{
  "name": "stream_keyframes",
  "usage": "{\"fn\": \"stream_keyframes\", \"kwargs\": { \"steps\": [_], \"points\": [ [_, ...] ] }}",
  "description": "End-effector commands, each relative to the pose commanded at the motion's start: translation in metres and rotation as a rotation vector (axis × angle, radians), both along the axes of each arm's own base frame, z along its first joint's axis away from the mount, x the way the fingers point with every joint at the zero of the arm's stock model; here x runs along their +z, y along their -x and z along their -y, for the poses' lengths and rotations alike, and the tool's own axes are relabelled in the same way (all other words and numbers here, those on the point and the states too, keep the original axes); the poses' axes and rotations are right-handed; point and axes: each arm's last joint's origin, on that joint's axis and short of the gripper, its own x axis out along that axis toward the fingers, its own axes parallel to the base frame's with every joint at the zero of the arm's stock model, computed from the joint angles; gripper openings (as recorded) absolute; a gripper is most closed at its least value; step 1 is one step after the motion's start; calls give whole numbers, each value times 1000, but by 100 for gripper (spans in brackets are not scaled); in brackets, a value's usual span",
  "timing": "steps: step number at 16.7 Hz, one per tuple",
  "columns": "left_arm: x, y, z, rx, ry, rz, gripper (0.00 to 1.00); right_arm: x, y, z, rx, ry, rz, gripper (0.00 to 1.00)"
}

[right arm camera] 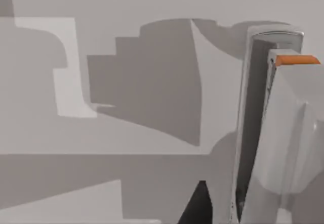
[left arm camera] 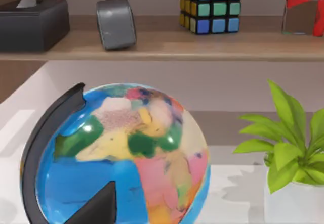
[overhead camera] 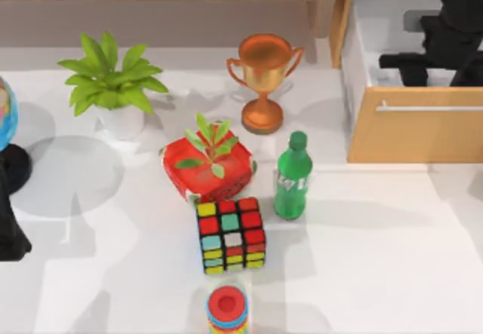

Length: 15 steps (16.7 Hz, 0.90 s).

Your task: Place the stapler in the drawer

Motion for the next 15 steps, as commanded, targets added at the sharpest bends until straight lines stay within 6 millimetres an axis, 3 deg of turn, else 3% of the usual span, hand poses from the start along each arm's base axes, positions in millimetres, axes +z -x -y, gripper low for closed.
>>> {"fn": "stream_keyframes", "kwargs": {
  "steps": [3,4,15],
  "points": [
    [0,0,0,0,0,0,100,0,0,0,0,0,0,98],
    [0,0,0,0,0,0,100,0,0,0,0,0,0,100],
    [0,0,0,0,0,0,100,5,2,1,11,-3,15,100]
  ]
}}
